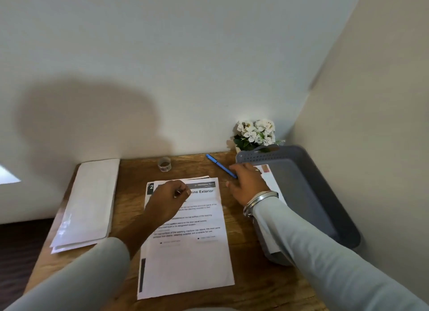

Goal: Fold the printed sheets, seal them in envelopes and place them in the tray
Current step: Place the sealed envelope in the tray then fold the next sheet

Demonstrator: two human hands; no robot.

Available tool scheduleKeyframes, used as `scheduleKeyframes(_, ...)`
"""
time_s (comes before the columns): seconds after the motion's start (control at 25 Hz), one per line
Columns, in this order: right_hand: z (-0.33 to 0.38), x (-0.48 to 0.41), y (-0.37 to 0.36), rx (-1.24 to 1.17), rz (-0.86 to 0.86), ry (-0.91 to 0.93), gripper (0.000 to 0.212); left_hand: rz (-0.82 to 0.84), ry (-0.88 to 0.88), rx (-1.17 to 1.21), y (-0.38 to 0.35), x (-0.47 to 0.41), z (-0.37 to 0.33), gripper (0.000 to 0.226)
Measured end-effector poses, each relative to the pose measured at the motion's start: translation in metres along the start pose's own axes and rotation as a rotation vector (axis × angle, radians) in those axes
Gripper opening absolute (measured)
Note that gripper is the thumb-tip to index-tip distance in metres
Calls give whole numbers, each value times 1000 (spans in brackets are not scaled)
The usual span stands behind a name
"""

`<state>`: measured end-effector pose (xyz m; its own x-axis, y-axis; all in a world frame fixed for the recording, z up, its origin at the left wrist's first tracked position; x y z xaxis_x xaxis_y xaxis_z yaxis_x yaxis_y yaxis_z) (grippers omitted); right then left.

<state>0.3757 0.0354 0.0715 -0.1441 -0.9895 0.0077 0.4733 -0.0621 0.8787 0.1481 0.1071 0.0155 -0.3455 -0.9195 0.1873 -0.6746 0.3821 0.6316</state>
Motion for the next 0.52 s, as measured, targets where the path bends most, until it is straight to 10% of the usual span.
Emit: scheduleKeyframes(0.52,100,37,-166,358,399,483,68,8,-138,-739,12,45,101,94)
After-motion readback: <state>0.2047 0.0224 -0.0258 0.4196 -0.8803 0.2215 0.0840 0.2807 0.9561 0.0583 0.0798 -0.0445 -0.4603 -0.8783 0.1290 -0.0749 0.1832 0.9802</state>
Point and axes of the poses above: each hand's wrist, its own x-axis away from the middle knuckle, its own y-axis out of the back of the hand, z = x × y, the point moved 5 cm from there along -x, towards the middle knuckle, and after that the axes turned 8 degrees about y, right-handed, at the moved point
